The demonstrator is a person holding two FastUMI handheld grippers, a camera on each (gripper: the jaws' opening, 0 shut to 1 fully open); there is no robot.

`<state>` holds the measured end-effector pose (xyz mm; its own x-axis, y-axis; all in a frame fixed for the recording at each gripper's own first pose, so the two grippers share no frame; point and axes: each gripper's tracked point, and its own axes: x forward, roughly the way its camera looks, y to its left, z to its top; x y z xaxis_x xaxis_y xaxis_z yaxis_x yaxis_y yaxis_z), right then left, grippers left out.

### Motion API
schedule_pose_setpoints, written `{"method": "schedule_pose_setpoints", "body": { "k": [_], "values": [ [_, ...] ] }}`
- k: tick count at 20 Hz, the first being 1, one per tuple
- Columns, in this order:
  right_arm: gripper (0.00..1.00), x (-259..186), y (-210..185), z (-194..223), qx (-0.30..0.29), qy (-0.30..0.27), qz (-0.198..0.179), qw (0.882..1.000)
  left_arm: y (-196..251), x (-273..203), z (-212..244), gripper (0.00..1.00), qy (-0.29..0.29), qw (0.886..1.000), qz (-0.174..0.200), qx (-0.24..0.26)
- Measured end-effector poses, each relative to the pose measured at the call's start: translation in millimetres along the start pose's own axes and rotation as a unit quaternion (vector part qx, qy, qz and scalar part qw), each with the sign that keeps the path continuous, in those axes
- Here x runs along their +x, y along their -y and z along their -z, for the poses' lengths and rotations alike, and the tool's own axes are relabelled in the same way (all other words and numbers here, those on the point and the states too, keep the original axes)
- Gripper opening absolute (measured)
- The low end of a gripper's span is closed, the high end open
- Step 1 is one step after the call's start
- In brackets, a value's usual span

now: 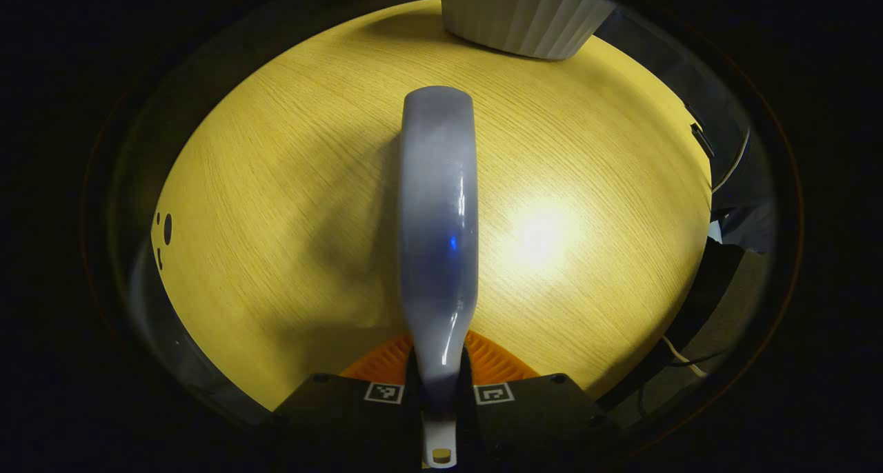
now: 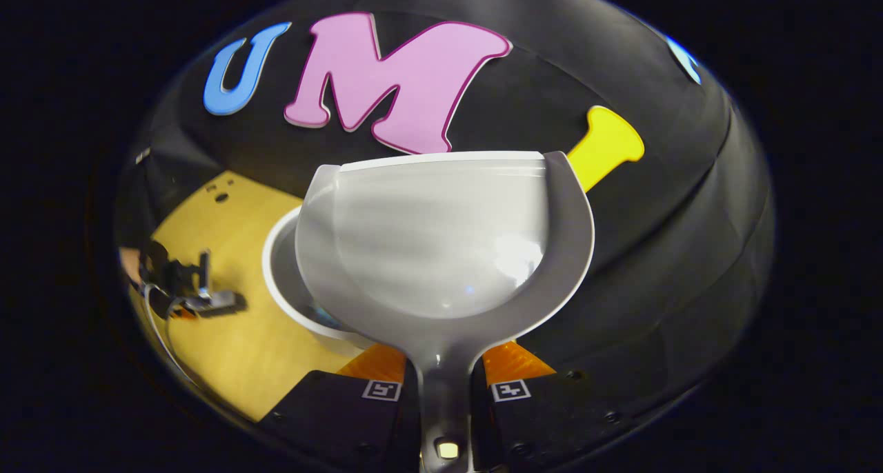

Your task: Pick up the small broom and dustpan from the desktop, sweep the trash into the dustpan with the broom, and then empty the trash into the garbage bin.

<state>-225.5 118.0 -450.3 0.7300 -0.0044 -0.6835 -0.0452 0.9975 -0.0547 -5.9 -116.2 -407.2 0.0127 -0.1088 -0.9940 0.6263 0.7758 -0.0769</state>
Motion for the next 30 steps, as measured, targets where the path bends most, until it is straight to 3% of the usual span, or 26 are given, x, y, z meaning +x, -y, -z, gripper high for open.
{"method": "schedule_pose_setpoints", "body": {
  "k": [3,5,6,8,11,14,21,22,25,30],
  "values": [
    [0.27,-23,-24,-12,0.066,0.014,-0.066,0.996,-1,2,0,0.23,-0.003,1.0,0.0,0.001],
    [0.38,-56,-44,-6,0.08,0.011,-0.11,0.991,-1,2,-2,0.26,-0.005,1.0,0.001,0.003],
    [0.32,-66,-56,-1,0.08,0.003,-0.133,0.988,-1,2,-3,0.22,-0.005,1.0,0.001,0.004],
    [0.32,-83,-79,14,0.076,-0.022,-0.168,0.983,-1,1,-2,0.23,-0.005,1.0,0.002,0.004],
    [0.32,-101,-106,47,0.066,-0.059,-0.199,0.976,-2,1,-1,0.26,-0.004,1.0,0.002,0.004],
    [0.32,-111,-135,89,0.047,-0.096,-0.221,0.969,-1,3,-1,0.23,-0.004,1.0,0.002,0.003],
    [0.32,-97,-192,201,0.025,-0.192,-0.247,0.95,-4,2,0,0.23,-0.002,1.0,0.001,-0.001],
    [0.32,-90,-195,218,0.026,-0.203,-0.243,0.948,-3,2,0,0.26,-0.002,1.0,0.001,-0.001],
    [0.33,-63,-207,260,0.018,-0.233,-0.221,0.947,-3,3,0,0.23,-0.004,1.0,0.001,-0.001],
    [0.34,-26,-221,292,0.027,-0.257,-0.194,0.946,-4,2,0,0.23,-0.002,1.0,0.0,-0.004]
  ]
}}
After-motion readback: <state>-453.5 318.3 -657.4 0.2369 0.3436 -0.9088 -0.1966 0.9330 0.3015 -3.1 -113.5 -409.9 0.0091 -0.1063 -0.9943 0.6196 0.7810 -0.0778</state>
